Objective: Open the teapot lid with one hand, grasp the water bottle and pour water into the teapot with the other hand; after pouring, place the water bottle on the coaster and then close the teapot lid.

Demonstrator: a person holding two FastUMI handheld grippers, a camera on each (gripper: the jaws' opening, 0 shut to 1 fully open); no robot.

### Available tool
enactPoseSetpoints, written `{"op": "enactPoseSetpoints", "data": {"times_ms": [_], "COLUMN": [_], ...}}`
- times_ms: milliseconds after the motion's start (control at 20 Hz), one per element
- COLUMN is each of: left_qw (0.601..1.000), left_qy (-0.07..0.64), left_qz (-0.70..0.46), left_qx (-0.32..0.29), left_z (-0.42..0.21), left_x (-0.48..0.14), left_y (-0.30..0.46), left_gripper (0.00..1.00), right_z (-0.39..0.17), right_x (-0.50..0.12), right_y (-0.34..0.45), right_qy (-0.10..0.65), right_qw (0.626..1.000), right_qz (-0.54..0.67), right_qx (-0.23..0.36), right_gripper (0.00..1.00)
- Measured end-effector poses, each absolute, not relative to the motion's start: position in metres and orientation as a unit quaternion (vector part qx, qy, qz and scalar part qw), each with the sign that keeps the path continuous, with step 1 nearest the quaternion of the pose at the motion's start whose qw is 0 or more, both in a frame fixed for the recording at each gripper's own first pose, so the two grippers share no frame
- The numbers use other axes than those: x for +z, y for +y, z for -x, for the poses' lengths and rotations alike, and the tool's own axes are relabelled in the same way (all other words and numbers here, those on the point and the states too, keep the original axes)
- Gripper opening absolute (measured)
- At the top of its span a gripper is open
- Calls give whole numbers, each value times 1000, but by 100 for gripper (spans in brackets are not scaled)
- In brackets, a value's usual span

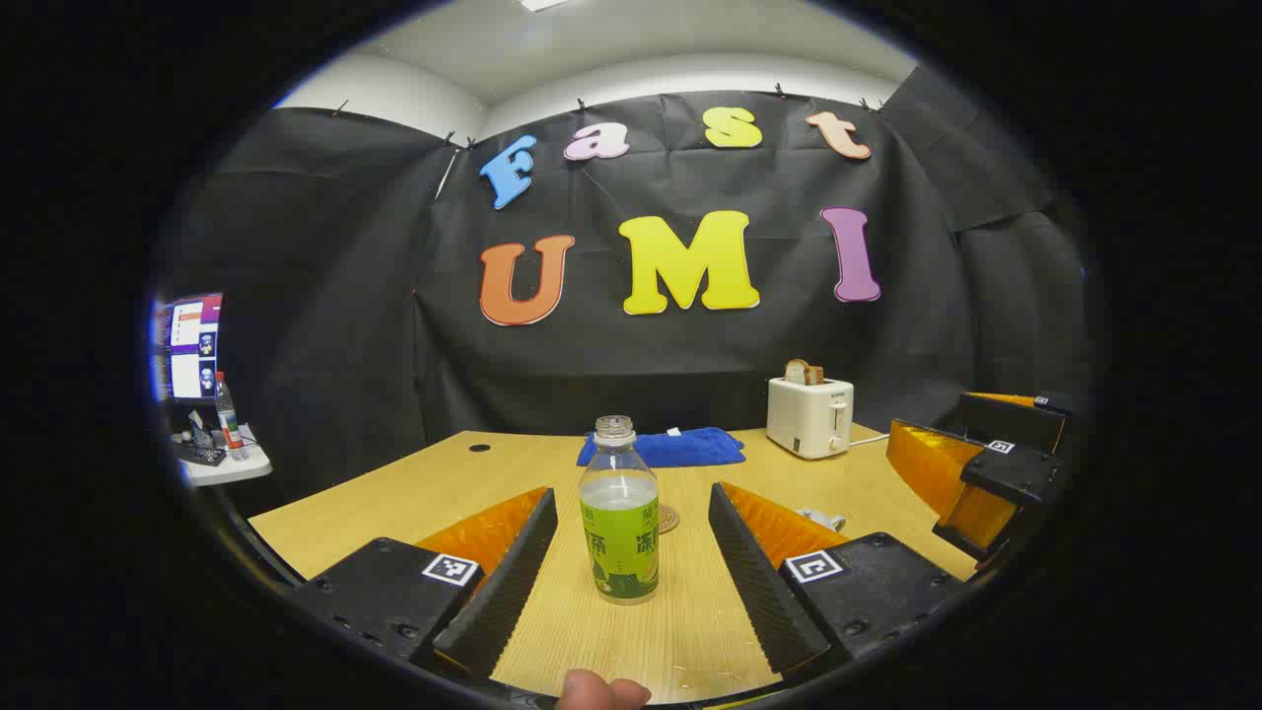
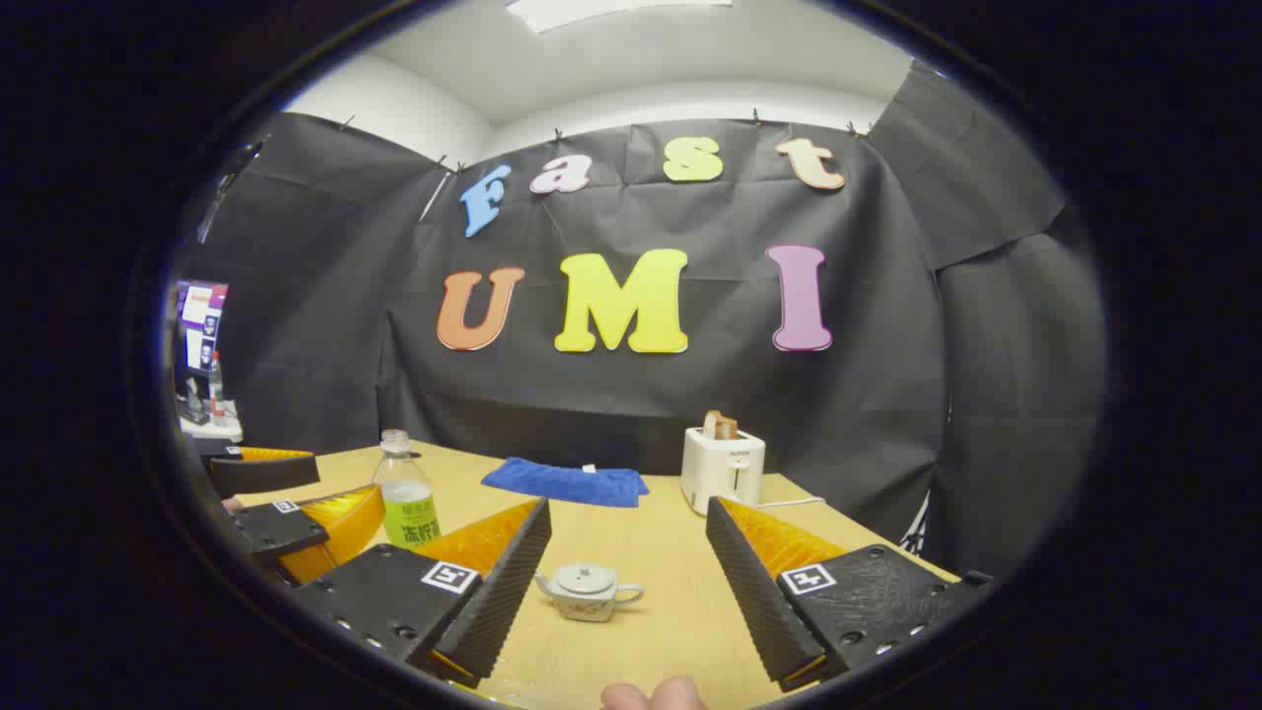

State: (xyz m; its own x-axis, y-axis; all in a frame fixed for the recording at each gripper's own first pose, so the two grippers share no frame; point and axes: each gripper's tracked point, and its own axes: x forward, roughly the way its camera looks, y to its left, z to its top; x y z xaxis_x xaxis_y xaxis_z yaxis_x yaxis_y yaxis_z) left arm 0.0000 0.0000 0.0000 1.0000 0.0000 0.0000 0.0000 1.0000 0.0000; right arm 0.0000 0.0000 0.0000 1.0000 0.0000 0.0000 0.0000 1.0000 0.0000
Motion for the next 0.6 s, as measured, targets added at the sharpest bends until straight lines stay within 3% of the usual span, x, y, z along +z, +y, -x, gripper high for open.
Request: {"op": "enactPoseSetpoints", "data": {"times_ms": [600], "left_qw": [1000], "left_qy": [3], "left_qz": [-4], "left_qx": [5], "left_z": [-1], "left_x": [-3], "left_y": [1], "left_gripper": [97], "right_z": [0], "right_x": [1], "right_y": [0], "right_qy": [0], "right_qw": [1000], "right_qz": [4], "right_qx": [-3], "right_gripper": [95]}}
